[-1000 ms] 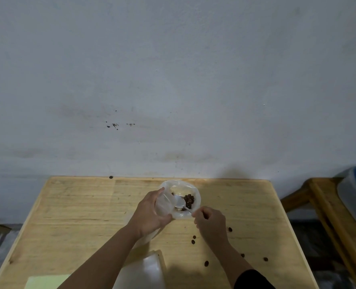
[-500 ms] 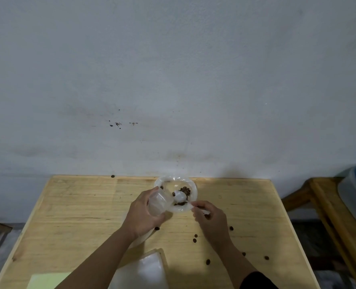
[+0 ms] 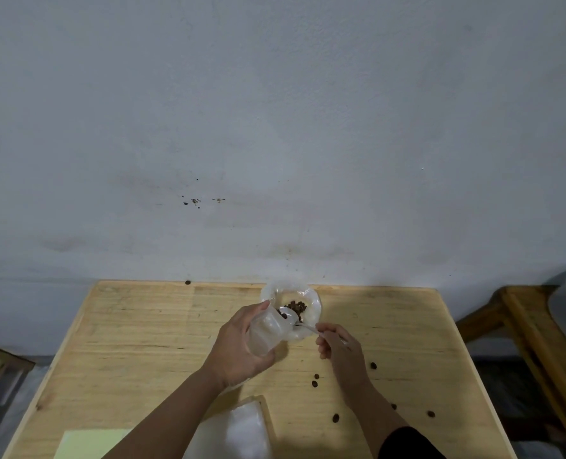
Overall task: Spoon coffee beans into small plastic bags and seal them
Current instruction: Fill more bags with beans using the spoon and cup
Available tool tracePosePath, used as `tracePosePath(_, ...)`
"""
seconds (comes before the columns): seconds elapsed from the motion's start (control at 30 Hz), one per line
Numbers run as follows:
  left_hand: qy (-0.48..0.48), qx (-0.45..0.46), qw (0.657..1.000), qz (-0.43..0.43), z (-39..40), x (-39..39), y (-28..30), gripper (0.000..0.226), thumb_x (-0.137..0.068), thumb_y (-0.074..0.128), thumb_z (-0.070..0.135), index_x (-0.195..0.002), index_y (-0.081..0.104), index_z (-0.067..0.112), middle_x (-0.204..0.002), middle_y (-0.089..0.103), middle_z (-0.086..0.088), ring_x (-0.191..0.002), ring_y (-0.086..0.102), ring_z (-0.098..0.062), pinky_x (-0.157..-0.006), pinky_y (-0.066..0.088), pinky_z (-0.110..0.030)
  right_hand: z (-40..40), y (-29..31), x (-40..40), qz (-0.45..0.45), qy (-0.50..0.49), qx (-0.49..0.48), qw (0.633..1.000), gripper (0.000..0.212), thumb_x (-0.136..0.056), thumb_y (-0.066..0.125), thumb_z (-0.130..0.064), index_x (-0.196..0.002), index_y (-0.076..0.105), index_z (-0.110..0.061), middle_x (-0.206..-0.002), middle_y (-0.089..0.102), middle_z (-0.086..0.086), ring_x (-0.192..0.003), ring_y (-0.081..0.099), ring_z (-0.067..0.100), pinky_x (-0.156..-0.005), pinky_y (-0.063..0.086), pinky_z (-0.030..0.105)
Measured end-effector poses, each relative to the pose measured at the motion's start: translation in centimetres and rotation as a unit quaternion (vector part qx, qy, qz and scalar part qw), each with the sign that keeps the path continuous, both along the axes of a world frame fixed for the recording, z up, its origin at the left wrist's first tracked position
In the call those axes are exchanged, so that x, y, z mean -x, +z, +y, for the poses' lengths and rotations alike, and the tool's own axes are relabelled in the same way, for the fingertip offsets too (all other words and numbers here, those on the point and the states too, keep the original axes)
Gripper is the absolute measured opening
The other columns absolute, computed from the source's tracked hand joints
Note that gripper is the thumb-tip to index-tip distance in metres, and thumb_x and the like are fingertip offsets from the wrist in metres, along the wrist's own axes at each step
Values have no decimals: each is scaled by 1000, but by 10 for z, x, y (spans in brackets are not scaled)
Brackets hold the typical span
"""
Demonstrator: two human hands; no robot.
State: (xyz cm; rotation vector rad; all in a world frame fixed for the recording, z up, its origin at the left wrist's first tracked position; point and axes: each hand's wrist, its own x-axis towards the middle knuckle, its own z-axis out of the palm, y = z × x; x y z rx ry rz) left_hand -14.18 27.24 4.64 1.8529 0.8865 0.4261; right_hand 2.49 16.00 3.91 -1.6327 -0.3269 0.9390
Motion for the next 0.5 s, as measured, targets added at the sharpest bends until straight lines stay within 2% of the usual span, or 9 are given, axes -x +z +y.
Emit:
tracePosePath(0.2, 15, -1, 1000, 14, -1, 2, -3, 108, -46, 60, 87, -137, 42, 31, -131, 46, 15, -119, 50, -6, -102, 45, -35, -4, -5, -1, 47, -34, 12, 998, 18, -90, 49, -1, -94, 67, -4, -69, 60, 9, -61, 51, 15, -54, 44, 24)
tracePosePath(0.33, 23, 5, 999, 28, 1, 4, -8, 102, -49, 67, 78, -136, 41, 32, -131, 46, 15, -117, 52, -8, -99, 47, -36, -5, -7, -3, 64, -75, -1, 995, 19, -92, 50, -4, -95, 69, -2, -69, 62, 10, -60, 54, 15, -54, 46, 23)
tracePosePath(0.5, 27, 0, 999, 32, 0, 4, -9, 104, -50, 68, 74, -138, 40, 27, -131, 46, 14, -119, 49, -5, -103, 44, -33, -6, 11, -15, 38, -88, -12, 995, 21, -93, 50, -9, -91, 70, -5, -70, 62, 8, -63, 56, 15, -58, 49, 24)
